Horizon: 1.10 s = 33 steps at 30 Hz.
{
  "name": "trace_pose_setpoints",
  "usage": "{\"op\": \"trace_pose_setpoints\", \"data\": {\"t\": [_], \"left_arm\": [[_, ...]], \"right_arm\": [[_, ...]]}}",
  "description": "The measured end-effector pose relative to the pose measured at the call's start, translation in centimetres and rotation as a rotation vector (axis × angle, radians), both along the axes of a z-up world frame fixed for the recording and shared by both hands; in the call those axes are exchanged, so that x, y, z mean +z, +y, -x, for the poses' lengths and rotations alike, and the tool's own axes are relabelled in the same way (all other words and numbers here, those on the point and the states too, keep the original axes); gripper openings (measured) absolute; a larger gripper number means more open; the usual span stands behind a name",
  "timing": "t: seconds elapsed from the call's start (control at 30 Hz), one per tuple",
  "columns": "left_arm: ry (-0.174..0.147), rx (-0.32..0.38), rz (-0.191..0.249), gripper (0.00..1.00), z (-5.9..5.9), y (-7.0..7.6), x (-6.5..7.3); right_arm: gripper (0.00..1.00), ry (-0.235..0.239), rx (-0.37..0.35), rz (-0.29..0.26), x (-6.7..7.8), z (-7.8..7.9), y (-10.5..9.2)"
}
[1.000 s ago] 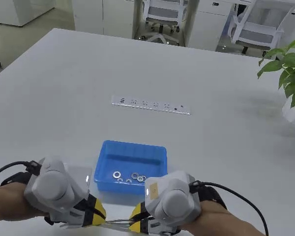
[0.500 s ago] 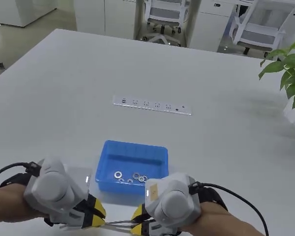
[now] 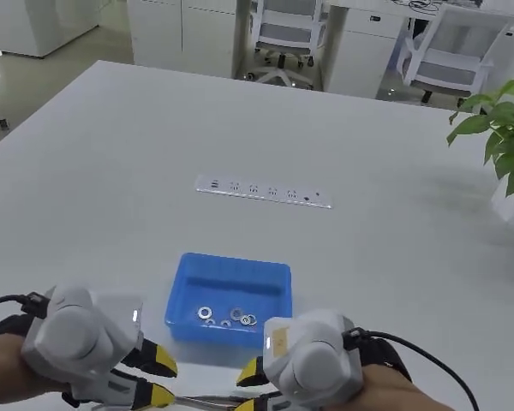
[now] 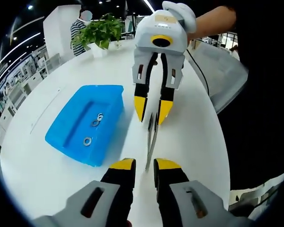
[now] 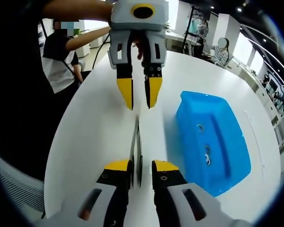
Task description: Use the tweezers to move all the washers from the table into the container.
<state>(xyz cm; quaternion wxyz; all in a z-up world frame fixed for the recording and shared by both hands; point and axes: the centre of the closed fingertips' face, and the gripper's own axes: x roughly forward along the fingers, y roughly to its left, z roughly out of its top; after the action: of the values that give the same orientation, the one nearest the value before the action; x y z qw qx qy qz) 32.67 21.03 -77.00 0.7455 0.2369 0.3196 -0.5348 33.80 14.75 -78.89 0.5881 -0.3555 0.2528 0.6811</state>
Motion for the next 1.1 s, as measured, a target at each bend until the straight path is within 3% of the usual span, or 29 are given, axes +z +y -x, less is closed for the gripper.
{"op": "trace_pose_setpoints", "data": {"t": [0.47,0.57,0.8,1.1], "left_arm": [[-0.026,0.200,0.163,0.39,-0.5,1.1,3.4],[-0.030,0.248,0.195,0.45,-0.6,1.2,4.0],[-0.066,0.336,0.213,0.64,-0.8,2.0,4.9],[-0.134,0.409,0.251,0.85,-1.0,2.5,6.6]], "right_arm": [[0.34,-0.020,-0.245,-0.121,4.0,-2.3,-2.8],[0.41,-0.038,-0.332,-0.164,5.1,-3.2,-3.7],[0.57,-0.053,-0.480,-0.238,6.8,-4.2,-5.9],[0.79,-0.091,-0.560,-0.346,8.7,-4.0,-7.1]]}}
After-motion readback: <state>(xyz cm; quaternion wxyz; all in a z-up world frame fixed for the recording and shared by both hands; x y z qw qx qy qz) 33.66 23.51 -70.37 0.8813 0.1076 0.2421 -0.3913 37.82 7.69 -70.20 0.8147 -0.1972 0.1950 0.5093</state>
